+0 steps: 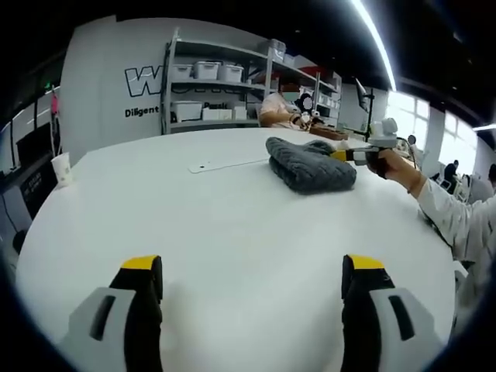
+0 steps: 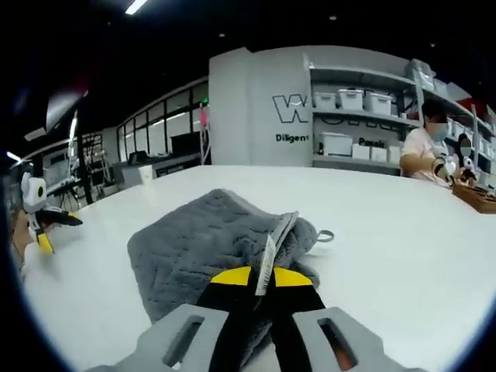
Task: Open the folded towel by lifting each exposed corner and separating the folded layers until the towel lies flat within the target outline without major curled edges
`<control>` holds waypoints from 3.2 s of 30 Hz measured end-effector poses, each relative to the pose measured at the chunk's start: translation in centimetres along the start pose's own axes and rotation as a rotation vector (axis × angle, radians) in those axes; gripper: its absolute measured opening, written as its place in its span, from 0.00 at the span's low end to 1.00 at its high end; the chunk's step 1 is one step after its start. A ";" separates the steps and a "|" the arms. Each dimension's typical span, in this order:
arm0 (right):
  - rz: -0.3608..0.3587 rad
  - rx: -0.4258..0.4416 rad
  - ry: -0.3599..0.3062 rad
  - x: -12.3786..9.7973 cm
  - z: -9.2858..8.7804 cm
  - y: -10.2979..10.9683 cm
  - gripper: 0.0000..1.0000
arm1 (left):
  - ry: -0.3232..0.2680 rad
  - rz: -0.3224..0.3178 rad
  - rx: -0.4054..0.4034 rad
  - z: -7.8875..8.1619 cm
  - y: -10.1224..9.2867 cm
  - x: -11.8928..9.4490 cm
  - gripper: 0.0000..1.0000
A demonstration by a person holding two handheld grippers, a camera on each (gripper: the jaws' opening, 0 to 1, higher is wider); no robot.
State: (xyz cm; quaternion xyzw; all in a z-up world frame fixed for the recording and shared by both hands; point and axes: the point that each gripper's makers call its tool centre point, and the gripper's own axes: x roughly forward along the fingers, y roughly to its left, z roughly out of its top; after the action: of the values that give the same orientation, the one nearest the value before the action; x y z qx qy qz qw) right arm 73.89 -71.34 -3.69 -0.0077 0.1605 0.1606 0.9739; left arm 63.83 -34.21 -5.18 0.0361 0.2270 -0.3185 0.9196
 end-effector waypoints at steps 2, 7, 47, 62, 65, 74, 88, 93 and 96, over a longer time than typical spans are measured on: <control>-0.018 0.003 -0.002 -0.4 -0.1 -0.6 0.01 | 0.001 0.001 0.001 0.0 0.0 0.0 0.94; -0.085 0.000 0.000 -1.6 -0.4 -2.5 0.01 | 0.016 -0.008 0.012 -0.3 -0.3 0.1 0.94; -0.299 0.042 -0.035 -8.6 -1.2 -6.6 0.01 | 0.031 -0.011 0.022 -0.5 -0.5 0.3 0.94; -0.299 -0.205 -0.073 -8.8 1.8 -3.1 0.01 | 0.040 -0.006 0.021 -0.7 -0.2 0.4 0.94; -0.306 -0.275 -0.074 -8.8 2.4 -2.3 0.01 | 0.044 -0.008 0.021 -0.8 -0.2 0.5 0.94; -0.298 -0.423 -0.083 -8.6 3.3 0.1 0.01 | 0.052 -0.004 0.019 -1.0 -0.1 0.5 0.94; -0.271 -0.778 -0.109 -7.9 3.9 6.0 0.01 | 0.058 -0.001 0.019 -1.2 -0.1 0.5 0.93; -0.255 -0.873 -0.114 -7.7 3.9 7.9 0.01 | 0.058 0.000 0.018 -1.2 -0.2 0.5 0.93; -0.243 -0.949 -0.114 -7.5 3.7 9.2 0.01 | 0.061 0.002 0.020 -1.3 -0.2 0.5 0.93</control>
State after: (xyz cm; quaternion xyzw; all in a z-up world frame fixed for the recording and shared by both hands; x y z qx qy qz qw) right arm 65.39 -64.66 2.51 -0.4603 0.0143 0.1012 0.8819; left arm 63.55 -34.34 -6.51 0.0552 0.2516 -0.3187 0.9122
